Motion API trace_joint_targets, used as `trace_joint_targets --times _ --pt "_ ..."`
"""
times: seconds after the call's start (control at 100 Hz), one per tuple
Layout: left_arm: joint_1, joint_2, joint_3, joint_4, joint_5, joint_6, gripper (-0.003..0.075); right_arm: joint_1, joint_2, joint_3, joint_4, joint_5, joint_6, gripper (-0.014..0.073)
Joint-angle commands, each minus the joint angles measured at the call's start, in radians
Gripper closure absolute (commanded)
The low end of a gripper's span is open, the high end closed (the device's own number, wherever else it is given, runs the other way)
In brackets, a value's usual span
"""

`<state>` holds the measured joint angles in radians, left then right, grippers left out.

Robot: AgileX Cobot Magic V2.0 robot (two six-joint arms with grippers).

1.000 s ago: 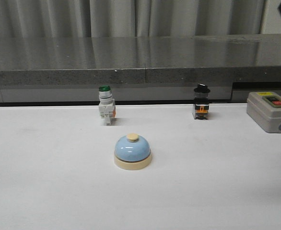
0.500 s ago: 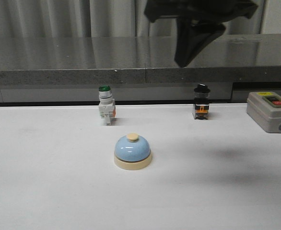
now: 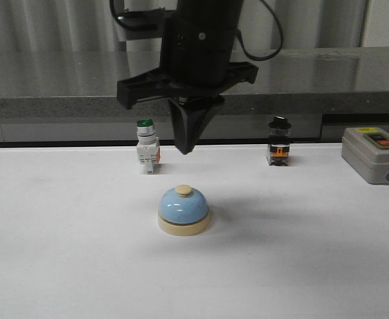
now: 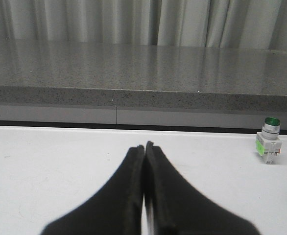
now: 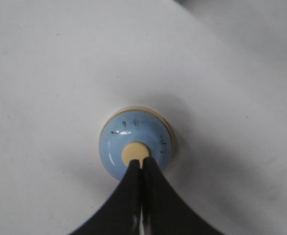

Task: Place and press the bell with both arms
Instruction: 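Press down on the bell button with the right gripper tips, then lift the right gripper up and away from the bell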

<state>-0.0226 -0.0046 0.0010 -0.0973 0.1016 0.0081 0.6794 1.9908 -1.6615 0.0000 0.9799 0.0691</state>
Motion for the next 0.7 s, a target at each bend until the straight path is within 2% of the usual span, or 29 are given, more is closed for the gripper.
trace_joint_targets --times 0.0,0.32,0.52,0.69 --pt "0.001 -0.035 0.022 0.000 -0.077 -0.008 0.0739 0.004 -0.020 -0.045 -0.006 -0.001 -0.012 0.0662" --pt "0.001 -0.035 0.022 0.000 -0.077 -0.008 0.0739 0.003 0.063 -0.046 -0.006 0.016 -0.012 0.0662" --pt "0.001 -0.035 0.022 0.000 -0.077 -0.008 0.0739 -0.016 0.001 -0.046 -0.007 0.033 -0.011 0.0662" --pt "0.001 -0.035 0.022 0.000 -0.077 -0.008 0.0739 -0.086 -0.076 -0.043 -0.007 0.068 0.008 0.0662"
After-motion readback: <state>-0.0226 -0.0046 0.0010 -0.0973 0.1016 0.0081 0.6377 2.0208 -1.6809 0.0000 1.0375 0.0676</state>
